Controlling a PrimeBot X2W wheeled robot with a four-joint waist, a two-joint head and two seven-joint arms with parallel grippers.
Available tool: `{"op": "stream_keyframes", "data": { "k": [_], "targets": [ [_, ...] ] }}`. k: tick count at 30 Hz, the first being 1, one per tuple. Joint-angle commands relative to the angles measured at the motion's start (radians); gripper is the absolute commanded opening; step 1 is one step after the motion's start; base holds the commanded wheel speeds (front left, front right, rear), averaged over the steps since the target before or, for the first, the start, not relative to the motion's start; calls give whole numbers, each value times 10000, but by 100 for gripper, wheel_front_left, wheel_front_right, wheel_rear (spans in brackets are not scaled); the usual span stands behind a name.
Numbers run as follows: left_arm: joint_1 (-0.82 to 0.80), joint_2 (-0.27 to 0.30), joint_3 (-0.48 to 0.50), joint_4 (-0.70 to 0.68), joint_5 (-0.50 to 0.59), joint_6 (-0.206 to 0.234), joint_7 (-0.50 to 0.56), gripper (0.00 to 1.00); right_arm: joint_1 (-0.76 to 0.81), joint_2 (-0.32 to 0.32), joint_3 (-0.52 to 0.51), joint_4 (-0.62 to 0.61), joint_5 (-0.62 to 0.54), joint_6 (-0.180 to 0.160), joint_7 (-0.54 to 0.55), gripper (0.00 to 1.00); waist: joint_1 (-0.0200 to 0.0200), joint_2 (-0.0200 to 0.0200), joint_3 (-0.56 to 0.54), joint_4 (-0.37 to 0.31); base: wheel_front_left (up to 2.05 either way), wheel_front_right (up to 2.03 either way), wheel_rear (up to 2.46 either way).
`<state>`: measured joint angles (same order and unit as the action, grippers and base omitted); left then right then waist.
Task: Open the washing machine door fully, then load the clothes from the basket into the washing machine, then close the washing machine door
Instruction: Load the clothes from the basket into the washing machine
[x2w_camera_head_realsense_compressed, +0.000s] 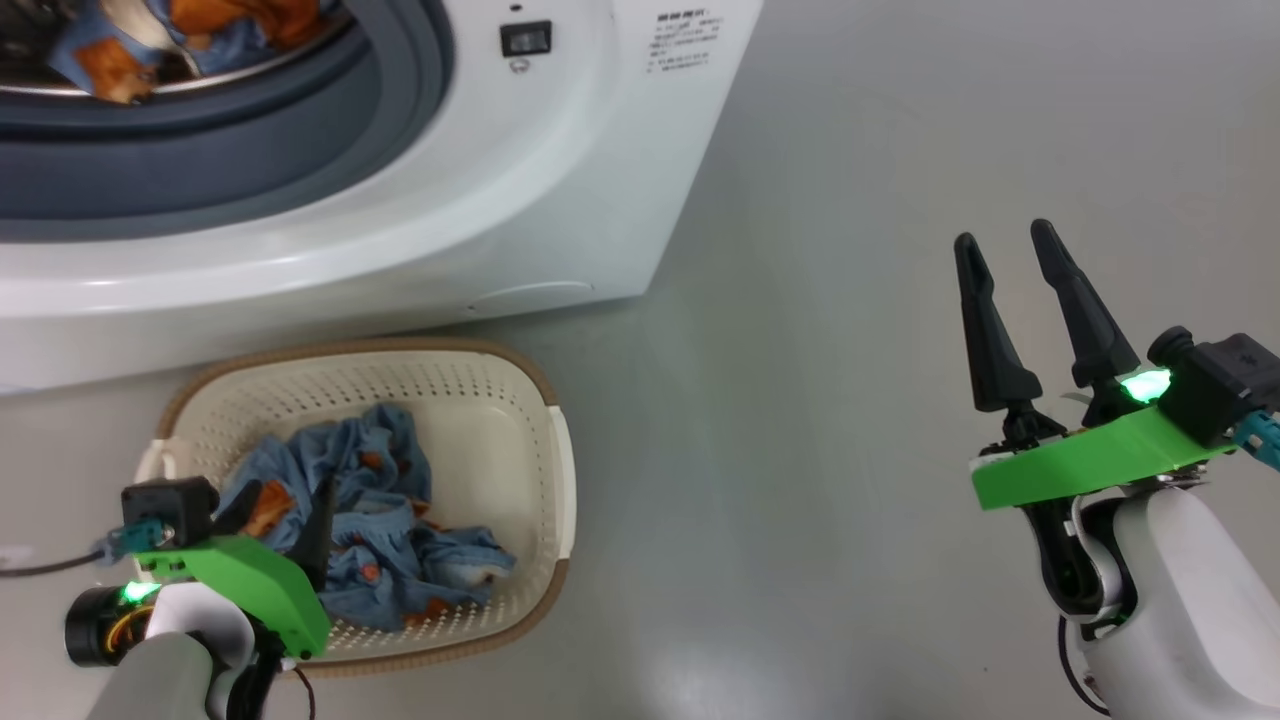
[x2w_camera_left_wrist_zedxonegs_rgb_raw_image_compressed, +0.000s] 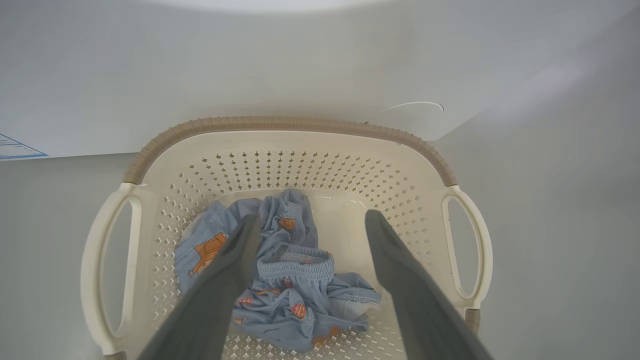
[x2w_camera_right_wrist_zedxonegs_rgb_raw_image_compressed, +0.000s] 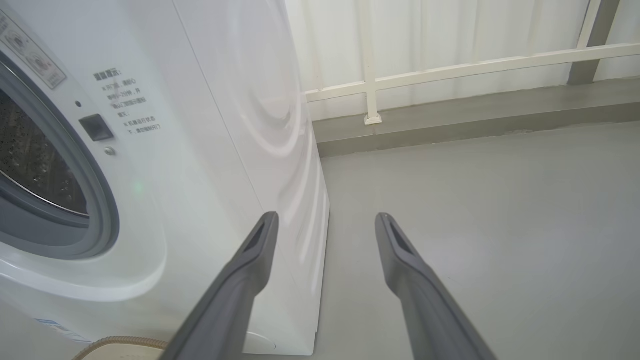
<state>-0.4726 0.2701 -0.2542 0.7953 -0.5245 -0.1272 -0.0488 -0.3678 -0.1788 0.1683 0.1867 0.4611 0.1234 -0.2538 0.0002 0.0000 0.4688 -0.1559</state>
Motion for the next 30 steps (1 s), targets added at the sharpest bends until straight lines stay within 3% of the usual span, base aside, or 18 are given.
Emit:
{"op": "stream_keyframes", "data": {
  "k": [1,15,30],
  "targets": [
    [-273,428,217,150,-92,-28,6,100,-137,71,192,-276,-137,73,-80,100,-2,0,589,-359,0,0,0],
    [-1378,1108,-1367,1955,-717,-33,910,100,-742,676,237,-520,-238,73,-80,100,-2,0,2357,-1138,0,0,0],
    [-2555,1994,-2206,2886,-1130,-34,1720,100,-1162,1064,360,-717,-239,73,-80,100,-2,0,3745,-1882,0,0,0]
  ]
}}
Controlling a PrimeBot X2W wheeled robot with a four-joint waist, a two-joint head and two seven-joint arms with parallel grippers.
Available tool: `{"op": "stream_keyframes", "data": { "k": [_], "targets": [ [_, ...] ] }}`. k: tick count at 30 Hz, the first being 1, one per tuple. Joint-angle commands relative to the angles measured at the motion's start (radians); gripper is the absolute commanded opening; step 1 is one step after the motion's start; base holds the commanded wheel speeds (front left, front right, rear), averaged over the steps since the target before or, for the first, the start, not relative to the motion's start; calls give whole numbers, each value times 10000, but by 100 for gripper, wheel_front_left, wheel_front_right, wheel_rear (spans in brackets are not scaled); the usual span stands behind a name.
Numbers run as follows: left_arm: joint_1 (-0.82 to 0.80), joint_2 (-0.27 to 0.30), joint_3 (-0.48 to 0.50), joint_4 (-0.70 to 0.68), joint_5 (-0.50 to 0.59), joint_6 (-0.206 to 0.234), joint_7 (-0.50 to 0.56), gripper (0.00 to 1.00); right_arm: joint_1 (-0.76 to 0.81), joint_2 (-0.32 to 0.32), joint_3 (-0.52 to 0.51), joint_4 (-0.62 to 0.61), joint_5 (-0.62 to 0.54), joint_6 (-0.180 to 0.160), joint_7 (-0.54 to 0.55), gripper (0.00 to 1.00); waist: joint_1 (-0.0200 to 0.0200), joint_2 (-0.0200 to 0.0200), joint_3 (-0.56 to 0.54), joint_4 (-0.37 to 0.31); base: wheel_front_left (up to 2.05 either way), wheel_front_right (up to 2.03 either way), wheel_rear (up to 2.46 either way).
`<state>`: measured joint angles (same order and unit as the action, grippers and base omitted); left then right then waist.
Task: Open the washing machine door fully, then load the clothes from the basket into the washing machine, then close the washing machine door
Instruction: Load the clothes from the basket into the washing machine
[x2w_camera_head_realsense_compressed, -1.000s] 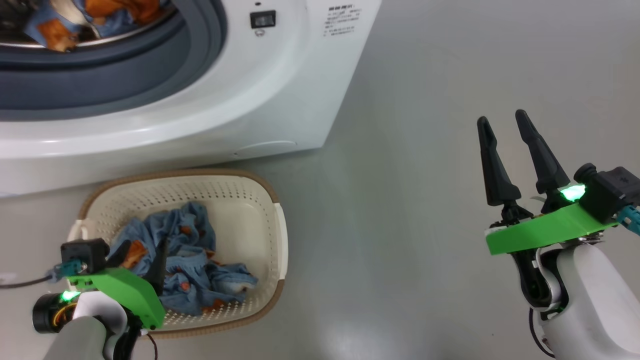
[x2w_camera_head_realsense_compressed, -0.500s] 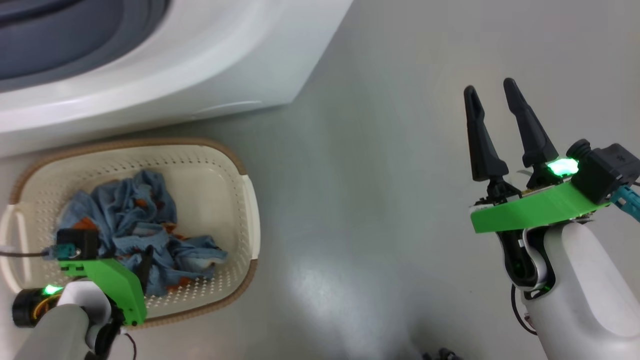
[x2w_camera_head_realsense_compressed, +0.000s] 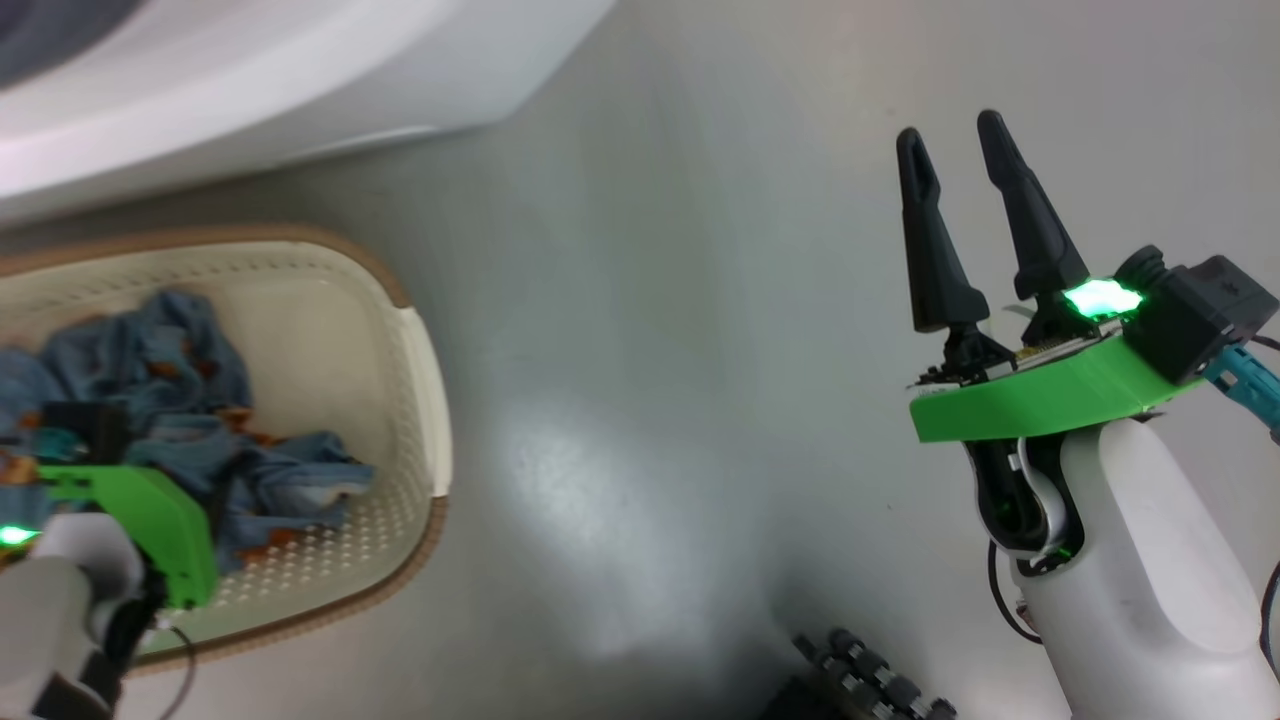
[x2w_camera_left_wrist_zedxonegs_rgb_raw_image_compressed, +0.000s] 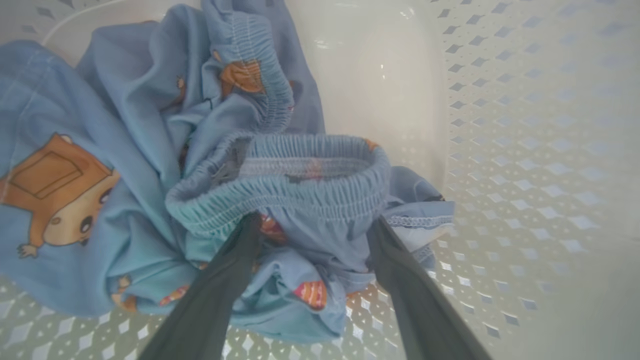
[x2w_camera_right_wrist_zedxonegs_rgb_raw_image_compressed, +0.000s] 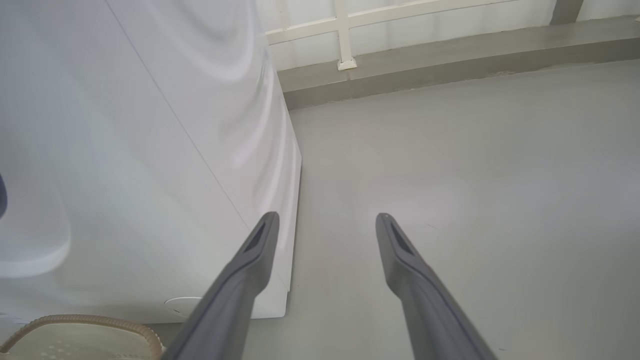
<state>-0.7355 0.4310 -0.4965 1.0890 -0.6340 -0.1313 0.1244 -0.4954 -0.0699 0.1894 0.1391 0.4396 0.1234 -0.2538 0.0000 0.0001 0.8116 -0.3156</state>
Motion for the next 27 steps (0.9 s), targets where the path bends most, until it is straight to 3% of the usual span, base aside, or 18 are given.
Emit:
{"op": "stream_keyframes", "data": {
  "k": [1,12,26,27],
  "targets": [
    [-35,449,208,53,-28,6,13,100,103,-5,154,-259,-26,73,-80,100,0,-1,408,-335,0,0,0],
    [-1154,1018,12,997,220,196,312,100,-77,146,320,-390,23,73,-80,100,0,-1,1360,-868,0,0,0],
    [-1877,1138,-237,1489,312,295,539,100,-174,189,401,-431,-40,73,-80,100,0,-1,1557,-1133,0,0,0],
    [-1895,1117,-234,1514,285,287,562,49,-178,189,392,-429,-47,73,-80,100,0,-1,1549,-1128,0,0,0]
  ]
}}
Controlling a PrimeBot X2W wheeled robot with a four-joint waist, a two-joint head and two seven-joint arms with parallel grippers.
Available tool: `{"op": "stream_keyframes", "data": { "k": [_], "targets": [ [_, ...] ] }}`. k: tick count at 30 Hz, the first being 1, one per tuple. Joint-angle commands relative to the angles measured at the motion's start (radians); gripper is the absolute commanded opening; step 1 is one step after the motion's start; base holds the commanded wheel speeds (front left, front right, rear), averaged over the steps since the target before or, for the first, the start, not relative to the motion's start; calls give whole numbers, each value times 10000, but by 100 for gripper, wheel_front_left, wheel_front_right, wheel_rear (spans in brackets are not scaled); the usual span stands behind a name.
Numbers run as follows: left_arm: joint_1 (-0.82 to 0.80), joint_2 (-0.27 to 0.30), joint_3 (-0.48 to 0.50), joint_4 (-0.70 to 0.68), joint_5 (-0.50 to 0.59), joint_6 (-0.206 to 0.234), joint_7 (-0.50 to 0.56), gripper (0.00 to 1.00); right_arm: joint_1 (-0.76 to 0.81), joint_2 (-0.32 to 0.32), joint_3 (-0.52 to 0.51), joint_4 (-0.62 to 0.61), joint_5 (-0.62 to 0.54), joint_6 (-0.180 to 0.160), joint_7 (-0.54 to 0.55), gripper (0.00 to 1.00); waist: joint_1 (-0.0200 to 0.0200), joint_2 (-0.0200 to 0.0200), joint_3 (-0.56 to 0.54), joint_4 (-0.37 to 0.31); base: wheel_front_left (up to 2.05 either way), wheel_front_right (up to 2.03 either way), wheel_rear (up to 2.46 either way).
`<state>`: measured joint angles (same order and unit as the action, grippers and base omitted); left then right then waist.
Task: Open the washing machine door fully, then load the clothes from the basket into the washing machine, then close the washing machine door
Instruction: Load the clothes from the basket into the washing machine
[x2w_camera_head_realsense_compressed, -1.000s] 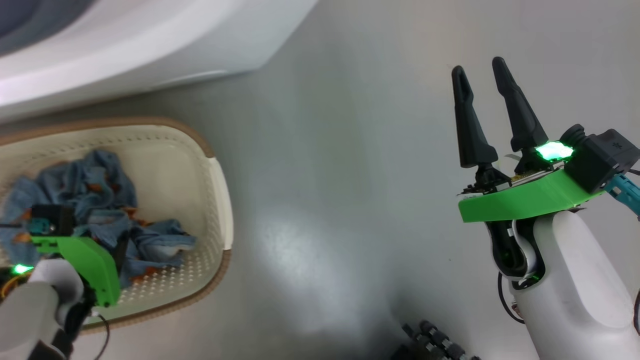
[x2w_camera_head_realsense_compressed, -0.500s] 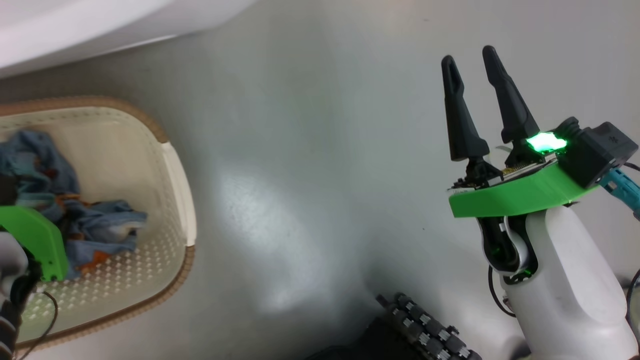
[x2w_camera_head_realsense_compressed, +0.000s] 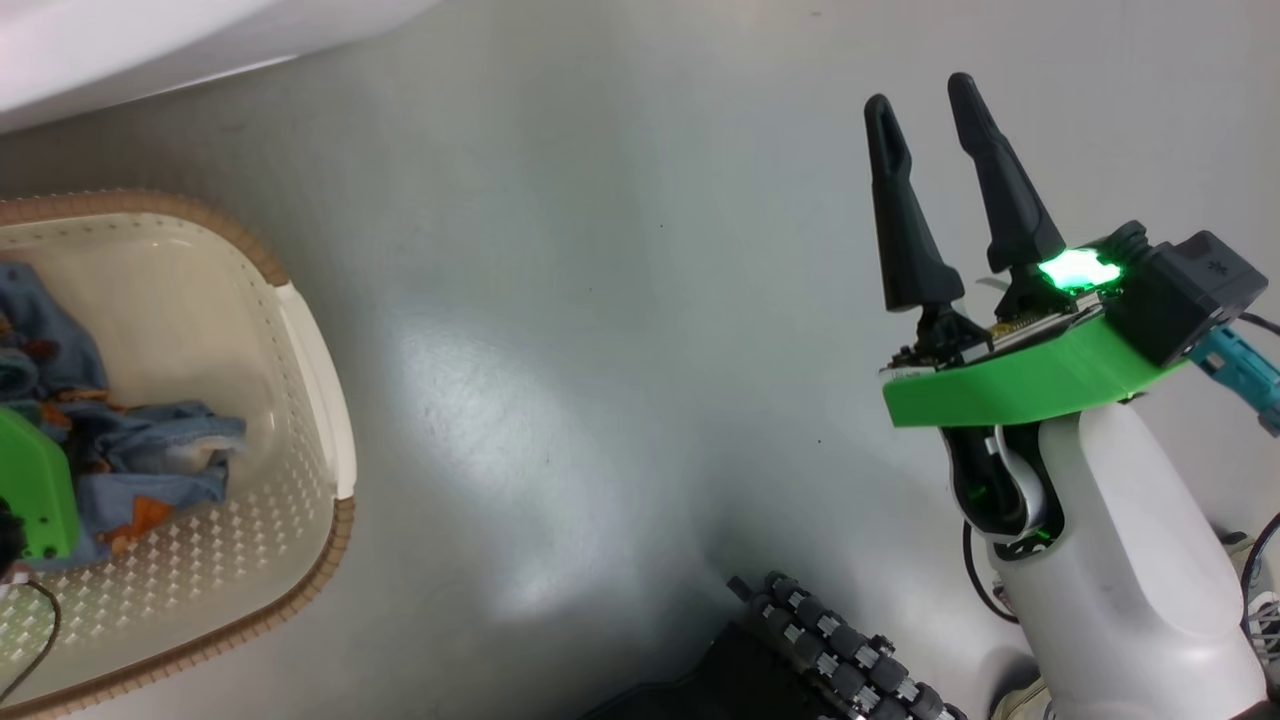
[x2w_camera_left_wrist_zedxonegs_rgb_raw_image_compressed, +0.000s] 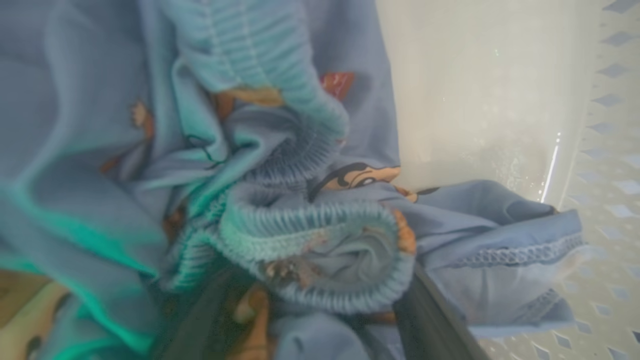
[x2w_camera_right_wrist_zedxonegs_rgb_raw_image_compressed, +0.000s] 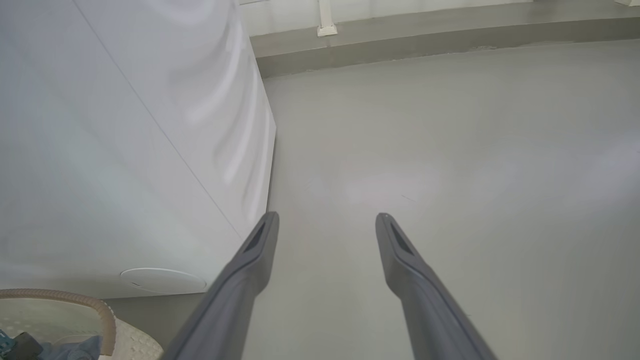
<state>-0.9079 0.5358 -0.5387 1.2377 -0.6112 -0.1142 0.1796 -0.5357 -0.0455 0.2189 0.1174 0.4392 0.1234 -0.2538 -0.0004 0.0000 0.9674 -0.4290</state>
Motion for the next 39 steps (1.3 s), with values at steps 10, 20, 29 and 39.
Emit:
{"op": "stream_keyframes", "data": {
  "k": [10,20,29,39],
  "targets": [
    [-78,-272,197,22,-318,-87,-49,0,219,-50,82,-53,-72,73,-80,100,4,0,-276,192,0,0,0],
    [469,-671,-83,-472,-695,-160,-648,0,293,-50,-65,20,-91,73,-80,100,4,0,-1186,484,0,0,0],
    [1284,-981,-347,-1512,-1664,-163,-1460,0,516,-299,-183,186,-71,73,-80,100,4,0,-2408,1049,0,0,0],
    [2465,-1117,-857,-2919,-2676,-164,-2839,0,966,-862,-202,425,-13,73,-80,100,4,0,-4103,1707,0,0,0]
  ]
}}
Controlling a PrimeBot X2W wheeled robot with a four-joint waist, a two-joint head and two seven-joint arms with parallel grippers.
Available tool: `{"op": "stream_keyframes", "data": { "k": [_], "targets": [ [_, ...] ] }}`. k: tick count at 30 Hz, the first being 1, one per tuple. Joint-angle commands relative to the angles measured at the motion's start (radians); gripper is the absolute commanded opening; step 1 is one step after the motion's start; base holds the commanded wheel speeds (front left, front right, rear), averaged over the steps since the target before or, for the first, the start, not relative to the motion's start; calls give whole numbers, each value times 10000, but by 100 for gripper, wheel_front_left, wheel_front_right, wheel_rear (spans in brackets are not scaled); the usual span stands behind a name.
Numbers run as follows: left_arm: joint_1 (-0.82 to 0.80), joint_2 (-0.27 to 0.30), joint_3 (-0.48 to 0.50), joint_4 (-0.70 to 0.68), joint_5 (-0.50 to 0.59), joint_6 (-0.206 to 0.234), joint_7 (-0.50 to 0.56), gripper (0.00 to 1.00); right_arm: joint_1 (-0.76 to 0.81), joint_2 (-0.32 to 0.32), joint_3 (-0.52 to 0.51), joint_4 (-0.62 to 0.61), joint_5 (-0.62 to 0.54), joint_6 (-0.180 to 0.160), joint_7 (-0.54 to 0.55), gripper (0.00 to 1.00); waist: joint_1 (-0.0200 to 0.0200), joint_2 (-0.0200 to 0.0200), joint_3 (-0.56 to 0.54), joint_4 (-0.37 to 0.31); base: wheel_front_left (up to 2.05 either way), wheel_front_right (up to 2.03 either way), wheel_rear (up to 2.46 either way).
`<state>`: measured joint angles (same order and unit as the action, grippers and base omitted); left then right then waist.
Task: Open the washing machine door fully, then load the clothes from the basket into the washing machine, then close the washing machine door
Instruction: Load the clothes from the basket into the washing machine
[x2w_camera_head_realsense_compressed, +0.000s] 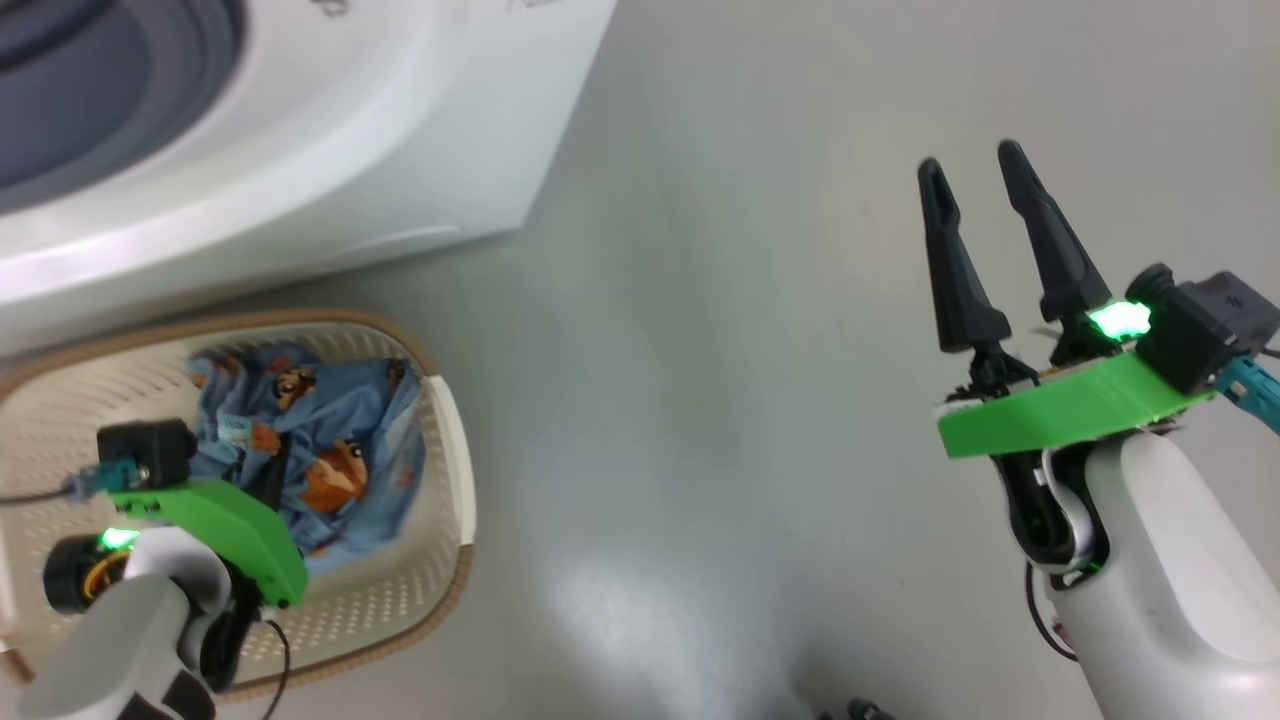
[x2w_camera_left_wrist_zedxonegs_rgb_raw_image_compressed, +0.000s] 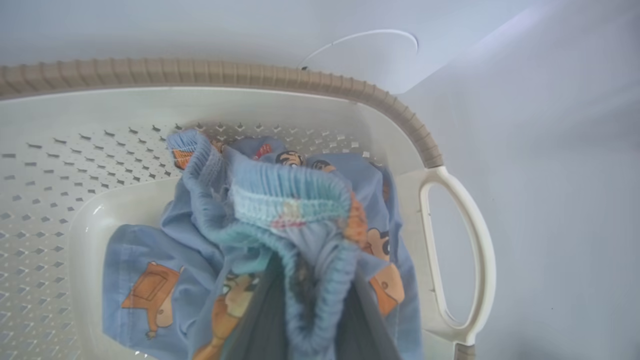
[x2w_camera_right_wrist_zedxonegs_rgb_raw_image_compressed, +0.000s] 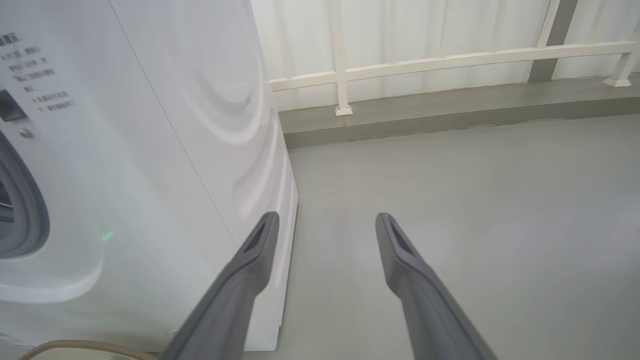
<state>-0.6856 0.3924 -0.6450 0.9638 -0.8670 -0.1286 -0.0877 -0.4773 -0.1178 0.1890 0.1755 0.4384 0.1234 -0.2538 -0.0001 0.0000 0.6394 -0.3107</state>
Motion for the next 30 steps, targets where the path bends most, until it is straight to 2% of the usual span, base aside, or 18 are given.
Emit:
{"op": "stream_keyframes", "data": {
  "k": [1,9,16,20,30],
  "targets": [
    [341,302,161,-305,-204,-20,-330,0,436,-213,91,-133,10,73,-80,100,1,0,-981,603,0,0,0],
    [1115,191,-95,-1241,-893,-20,-1297,0,809,-755,126,74,159,73,-80,100,1,0,-2230,1224,0,0,0],
    [1634,30,241,-2150,-1138,-21,-1693,0,1197,-1176,222,295,288,73,-80,100,1,0,-3291,1775,0,0,0],
    [1921,-37,826,-2927,-945,129,-1732,0,1405,-1375,294,401,403,73,-80,100,1,0,-3814,2074,0,0,0],
    [3174,-123,2314,-5792,416,695,-1738,0,1872,-1733,412,597,681,73,-80,100,1,0,-4799,2509,0,0,0]
  ]
}}
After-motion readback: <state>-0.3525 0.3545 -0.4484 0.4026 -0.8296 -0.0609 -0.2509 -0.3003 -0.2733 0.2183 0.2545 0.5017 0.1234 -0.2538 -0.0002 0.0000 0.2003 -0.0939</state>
